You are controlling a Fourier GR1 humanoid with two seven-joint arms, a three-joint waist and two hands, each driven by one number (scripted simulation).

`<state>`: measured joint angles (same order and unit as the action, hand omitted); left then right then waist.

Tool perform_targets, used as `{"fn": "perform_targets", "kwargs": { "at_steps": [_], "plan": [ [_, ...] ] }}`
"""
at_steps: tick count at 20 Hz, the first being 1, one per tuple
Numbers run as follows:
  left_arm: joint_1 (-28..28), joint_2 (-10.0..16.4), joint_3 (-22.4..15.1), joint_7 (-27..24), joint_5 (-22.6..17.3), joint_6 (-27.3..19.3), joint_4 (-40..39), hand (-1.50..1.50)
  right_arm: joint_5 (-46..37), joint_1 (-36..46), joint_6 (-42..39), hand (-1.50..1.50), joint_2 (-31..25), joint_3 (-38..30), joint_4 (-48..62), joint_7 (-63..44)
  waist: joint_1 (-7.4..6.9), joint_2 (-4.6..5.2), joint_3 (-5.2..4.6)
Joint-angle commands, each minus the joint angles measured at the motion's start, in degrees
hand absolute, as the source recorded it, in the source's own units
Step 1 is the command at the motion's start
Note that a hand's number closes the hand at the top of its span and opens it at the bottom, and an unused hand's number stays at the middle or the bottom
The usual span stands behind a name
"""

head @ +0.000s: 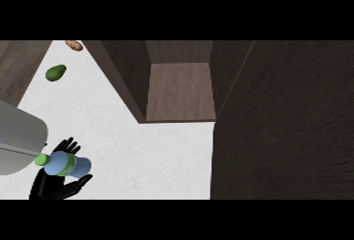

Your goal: Pick up the bottled water, place it into the cabinet and close the cabinet

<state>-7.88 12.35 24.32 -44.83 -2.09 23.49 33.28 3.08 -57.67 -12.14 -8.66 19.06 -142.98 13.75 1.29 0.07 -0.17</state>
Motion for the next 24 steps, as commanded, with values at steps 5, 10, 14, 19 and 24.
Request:
{"fn": "perform_targets", "kwargs": {
  "at_steps": [5, 10, 14, 19, 24],
  "plan": [
    [-4.78, -0.24, 1.58, -7.55, -1.79, 4.18, -10.92, 1.5, -1.95, -2.62, 0.58, -1.5, -0.56, 3.11, -6.02, -0.7, 0.43, 0.2, -0.15],
    [-7.75, -1.05, 1.49, -6.23, -2.85, 3.62, -11.84, 1.5, 1.46, -5.27, -1.25, -1.5, -2.66, -1.93, -5.26, 2.57, 0.99, -0.03, -0.05],
    [-5.34, -0.17, -0.21, -7.39, -2.95, 7.11, -8.36, 1.5, 1.53, -4.02, 0.14, -1.5, -1.89, -1.04, -6.51, -0.29, -0.49, -0.09, 0.07],
    [-6.03, -10.31, -3.98, -10.66, -0.5, -2.5, -5.49, 1.5, 2.13, -3.68, -0.38, -1.5, -2.35, -1.49, -6.78, -0.86, -0.31, -0.14, 0.08],
    [-9.68, -12.11, -7.78, -4.39, -4.94, -5.37, -2.22, 1.5, -0.01, -2.75, 0.17, -1.5, -1.02, 0.5, -3.82, 0.85, -0.56, -0.47, 0.19]
  ]
}}
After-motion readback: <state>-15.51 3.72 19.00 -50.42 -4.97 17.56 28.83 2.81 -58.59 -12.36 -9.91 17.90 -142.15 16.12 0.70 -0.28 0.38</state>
